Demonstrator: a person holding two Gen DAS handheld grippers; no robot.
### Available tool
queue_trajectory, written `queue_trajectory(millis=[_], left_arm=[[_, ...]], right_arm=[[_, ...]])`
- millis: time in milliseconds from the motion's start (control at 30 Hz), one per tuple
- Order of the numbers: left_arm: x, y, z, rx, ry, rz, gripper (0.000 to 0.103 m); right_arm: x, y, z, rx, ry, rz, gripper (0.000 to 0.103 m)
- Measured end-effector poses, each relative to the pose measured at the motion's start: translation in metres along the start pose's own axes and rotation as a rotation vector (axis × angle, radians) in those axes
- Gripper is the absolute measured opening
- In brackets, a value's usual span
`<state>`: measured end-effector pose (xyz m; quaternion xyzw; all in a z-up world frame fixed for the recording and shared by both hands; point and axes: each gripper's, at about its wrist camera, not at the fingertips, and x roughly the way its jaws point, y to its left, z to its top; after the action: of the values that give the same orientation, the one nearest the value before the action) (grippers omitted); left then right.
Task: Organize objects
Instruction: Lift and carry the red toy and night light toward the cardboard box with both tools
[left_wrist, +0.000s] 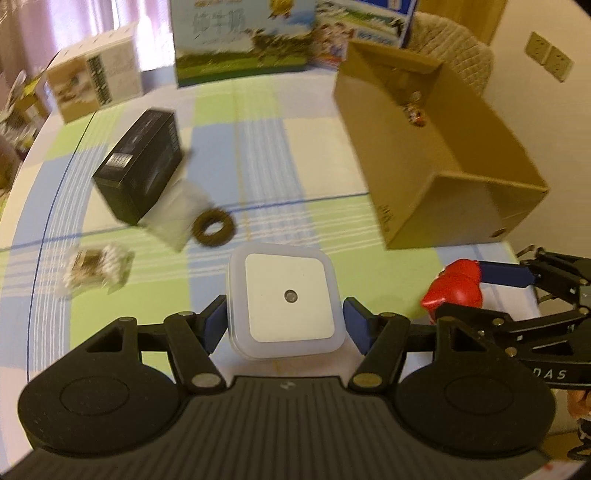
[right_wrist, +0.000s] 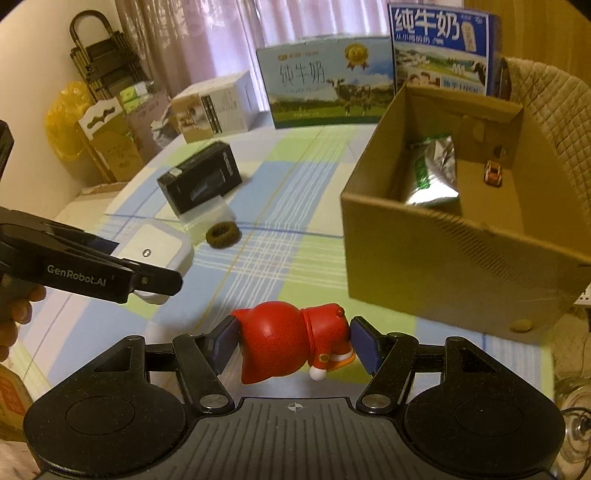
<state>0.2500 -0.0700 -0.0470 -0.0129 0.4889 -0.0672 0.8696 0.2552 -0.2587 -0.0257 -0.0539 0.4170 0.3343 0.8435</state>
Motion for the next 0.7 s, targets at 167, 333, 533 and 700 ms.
queue_trajectory(millis=[167, 333, 533, 700], left_arm=[[-0.013, -0.017, 0.014, 0.04, -0.034, -0.036, 0.063], [-0.022, -0.033, 0.028, 0.068, -0.073, -0.068, 0.063], [-0.027, -0.056, 0.047, 0.114, -0.108, -0.103, 0.063], [-0.028, -0.072, 0.06, 0.145, -0.132, -0.12, 0.063]], right_arm=[[-0.021, -0.005, 0.008, -0.012, -0.033, 0.0, 0.063], [-0.043, -0.015, 0.018, -0.013, -0.073, -0.01, 0.063], [-0.062, -0.032, 0.028, -0.011, -0.121, -0.035, 0.063], [-0.073, -0.047, 0.035, 0.002, -0.149, -0.055, 0.063]])
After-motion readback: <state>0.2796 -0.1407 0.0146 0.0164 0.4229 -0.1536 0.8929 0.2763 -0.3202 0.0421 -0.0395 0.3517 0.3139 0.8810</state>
